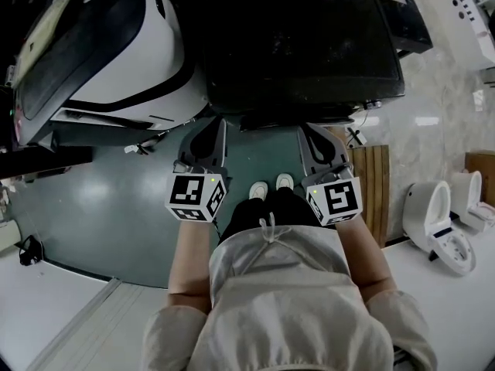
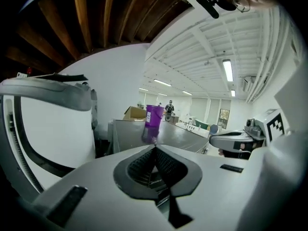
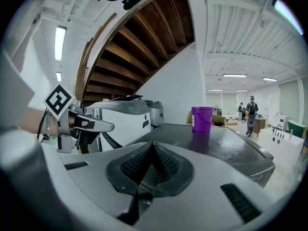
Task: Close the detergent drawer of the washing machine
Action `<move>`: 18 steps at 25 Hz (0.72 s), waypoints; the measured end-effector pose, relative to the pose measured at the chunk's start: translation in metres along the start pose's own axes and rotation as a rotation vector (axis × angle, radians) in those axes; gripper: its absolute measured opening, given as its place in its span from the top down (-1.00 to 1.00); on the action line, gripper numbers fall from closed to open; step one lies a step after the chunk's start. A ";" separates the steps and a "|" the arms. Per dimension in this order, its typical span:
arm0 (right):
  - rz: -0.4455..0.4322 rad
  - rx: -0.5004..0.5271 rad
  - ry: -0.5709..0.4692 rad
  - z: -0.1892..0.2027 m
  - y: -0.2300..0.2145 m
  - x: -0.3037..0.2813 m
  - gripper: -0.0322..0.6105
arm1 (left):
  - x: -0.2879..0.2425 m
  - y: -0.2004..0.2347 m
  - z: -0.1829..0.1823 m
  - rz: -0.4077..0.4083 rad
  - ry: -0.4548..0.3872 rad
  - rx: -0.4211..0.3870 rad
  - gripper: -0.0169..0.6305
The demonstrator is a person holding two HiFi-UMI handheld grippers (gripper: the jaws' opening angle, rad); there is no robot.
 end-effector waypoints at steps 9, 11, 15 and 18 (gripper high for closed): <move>0.018 0.078 -0.098 -0.055 -0.015 0.034 0.88 | 0.040 -0.036 -0.055 0.065 -0.107 -0.134 0.89; 0.026 0.094 -0.125 -0.068 -0.021 0.041 0.88 | 0.048 -0.042 -0.066 0.076 -0.132 -0.143 0.89; 0.051 0.071 -0.157 -0.087 -0.033 0.057 0.88 | 0.061 -0.054 -0.085 0.080 -0.170 -0.161 0.89; 0.063 0.008 -0.163 -0.095 -0.042 0.067 0.89 | 0.067 -0.062 -0.100 0.096 -0.211 -0.162 0.89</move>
Point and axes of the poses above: the fingertips, and each gripper's own axes: x backward along the fingers, y to its left, z out of its underside, the point moved 10 cm from there along x, backward along the fingers, and after that the axes turned 7 degrees about x, right-handed, at the moved point
